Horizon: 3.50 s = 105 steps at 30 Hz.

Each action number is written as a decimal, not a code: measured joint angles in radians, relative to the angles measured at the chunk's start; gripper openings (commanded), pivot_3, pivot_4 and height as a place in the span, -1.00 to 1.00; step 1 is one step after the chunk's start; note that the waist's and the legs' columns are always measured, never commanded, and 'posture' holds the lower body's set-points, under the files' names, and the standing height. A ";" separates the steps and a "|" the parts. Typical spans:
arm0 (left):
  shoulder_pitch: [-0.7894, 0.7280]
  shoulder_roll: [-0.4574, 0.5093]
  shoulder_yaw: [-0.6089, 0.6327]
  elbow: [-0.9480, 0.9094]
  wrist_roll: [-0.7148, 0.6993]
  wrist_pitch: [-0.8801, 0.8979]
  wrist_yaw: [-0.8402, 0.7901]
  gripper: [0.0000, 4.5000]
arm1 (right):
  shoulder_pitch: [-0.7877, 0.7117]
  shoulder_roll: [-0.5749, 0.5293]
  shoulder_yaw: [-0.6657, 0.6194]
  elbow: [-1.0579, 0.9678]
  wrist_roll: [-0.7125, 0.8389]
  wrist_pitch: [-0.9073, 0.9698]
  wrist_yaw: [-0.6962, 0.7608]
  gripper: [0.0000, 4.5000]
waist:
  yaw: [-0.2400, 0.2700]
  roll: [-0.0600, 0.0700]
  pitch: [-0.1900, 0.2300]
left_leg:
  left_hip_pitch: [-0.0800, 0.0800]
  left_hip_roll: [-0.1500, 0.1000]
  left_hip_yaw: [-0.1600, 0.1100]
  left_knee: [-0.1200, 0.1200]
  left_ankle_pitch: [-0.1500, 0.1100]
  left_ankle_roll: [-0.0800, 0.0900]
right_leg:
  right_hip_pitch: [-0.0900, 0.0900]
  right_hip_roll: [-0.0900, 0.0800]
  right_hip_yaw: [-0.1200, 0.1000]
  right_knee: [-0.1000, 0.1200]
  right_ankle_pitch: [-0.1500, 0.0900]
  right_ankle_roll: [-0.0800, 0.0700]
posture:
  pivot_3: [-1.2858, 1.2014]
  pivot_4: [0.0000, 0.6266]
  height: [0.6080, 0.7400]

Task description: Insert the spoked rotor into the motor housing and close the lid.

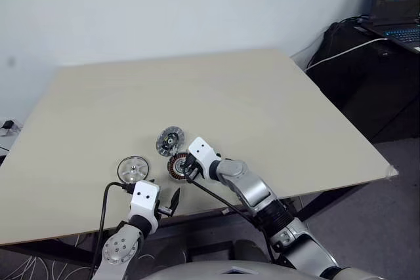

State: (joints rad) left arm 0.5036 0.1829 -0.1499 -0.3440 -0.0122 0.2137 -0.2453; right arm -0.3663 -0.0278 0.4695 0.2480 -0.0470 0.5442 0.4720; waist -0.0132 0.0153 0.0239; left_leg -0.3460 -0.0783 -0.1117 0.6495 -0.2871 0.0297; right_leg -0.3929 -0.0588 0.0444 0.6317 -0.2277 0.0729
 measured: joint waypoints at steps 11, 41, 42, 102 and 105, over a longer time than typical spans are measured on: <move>0.004 -0.001 -0.006 -0.019 -0.001 0.018 0.004 1.00 | -0.010 0.007 0.005 0.022 -0.025 -0.020 0.011 -0.99 | -0.001 0.000 0.000 | 0.000 0.000 0.000 0.000 0.000 0.000 | 0.000 0.000 0.000 0.000 0.000 0.000 | 0.03 -1.00 1.00; -0.007 0.001 0.003 0.028 -0.008 -0.006 -0.004 1.00 | 0.036 0.007 0.004 -0.009 -0.026 -0.080 0.001 -0.99 | 0.000 0.000 0.000 | 0.001 0.000 0.000 0.000 0.000 0.000 | 0.000 0.000 0.000 0.001 0.000 0.000 | 0.03 -1.00 1.00; -0.007 0.001 0.003 0.029 -0.008 -0.006 -0.004 1.00 | 0.036 0.007 0.002 -0.009 -0.026 -0.080 0.000 -0.99 | 0.000 0.000 0.000 | 0.001 0.000 0.000 0.000 0.000 0.000 | 0.000 0.000 0.000 0.001 0.000 0.000 | 0.03 -1.00 1.00; -0.063 -0.197 0.356 0.092 -0.323 -0.041 0.131 1.00 | 0.373 -0.172 -0.197 -0.435 0.138 -0.096 0.033 -0.99 | 0.006 -0.007 0.002 | -0.001 0.000 -0.001 0.002 0.000 -0.001 | 0.002 -0.001 -0.001 -0.002 -0.004 0.005 | 0.03 -1.00 1.00; -0.090 -0.187 0.375 0.131 -0.363 -0.009 0.109 1.00 | 0.389 -0.184 -0.197 -0.447 0.156 -0.096 0.051 -0.99 | 0.005 -0.008 0.003 | -0.001 0.000 -0.001 0.002 0.000 0.000 | 0.002 -0.001 -0.001 -0.002 -0.003 0.006 | 0.03 -1.00 1.00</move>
State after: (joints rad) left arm 0.4133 -0.0040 0.2248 -0.2133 -0.3752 0.2048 -0.1362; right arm 0.0228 -0.2115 0.2725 -0.1992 0.1088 0.4482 0.5226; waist -0.0078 0.0074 0.0265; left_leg -0.3470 -0.0780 -0.1126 0.6515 -0.2872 0.0296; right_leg -0.3912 -0.0593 0.0432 0.6299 -0.2310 0.0789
